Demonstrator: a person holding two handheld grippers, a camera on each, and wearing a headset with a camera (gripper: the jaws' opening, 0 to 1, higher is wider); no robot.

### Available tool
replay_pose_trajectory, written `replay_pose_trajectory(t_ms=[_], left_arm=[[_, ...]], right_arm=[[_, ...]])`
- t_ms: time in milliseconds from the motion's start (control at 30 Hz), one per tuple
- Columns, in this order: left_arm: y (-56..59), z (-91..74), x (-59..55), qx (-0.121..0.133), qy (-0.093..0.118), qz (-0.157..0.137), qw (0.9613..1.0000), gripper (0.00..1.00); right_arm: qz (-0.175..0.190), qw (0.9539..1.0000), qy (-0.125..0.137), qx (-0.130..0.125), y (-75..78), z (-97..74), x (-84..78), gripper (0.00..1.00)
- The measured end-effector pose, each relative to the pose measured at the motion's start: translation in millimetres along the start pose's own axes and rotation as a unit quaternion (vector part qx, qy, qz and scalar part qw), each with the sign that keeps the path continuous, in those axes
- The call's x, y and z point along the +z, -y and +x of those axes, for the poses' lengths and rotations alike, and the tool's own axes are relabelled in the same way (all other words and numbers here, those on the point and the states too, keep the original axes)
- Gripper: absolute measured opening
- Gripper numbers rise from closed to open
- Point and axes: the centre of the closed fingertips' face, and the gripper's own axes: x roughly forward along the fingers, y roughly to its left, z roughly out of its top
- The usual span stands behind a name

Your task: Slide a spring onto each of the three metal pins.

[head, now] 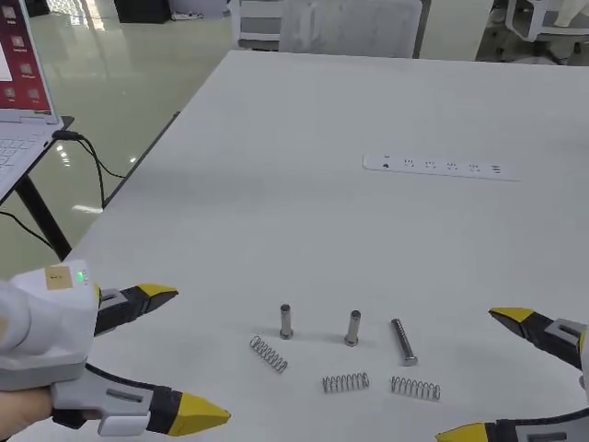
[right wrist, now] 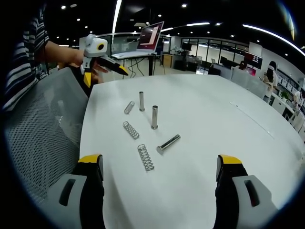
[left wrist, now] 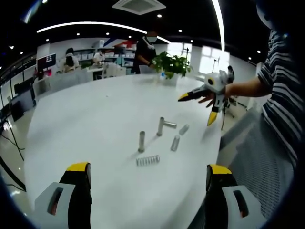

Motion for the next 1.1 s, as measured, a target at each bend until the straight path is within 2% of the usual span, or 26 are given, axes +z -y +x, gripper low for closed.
replay_pose_trajectory(t_ms=[300,500,1100], left_arm=[[0.6,0.0,-2.8,0.001,-0.008,0.004,1.0000,0.98],[1.6,-1.3,-1.9,-0.001,-0.006,0.004,1.0000,0.98],[-0.3,0.1,2.4,-0.003,0.000,0.000,1.0000,0.98]], right_arm=[[-0.001,1.0000,-0.001,0.005,-3.9,-0.9,-1.4,0.99],[0.000,1.0000,-0.001,0.001,0.6,-1.6,-0.5,0.99],[-0.006,0.9999,0.006,0.008,-3.3,4.3,12.9,0.97]])
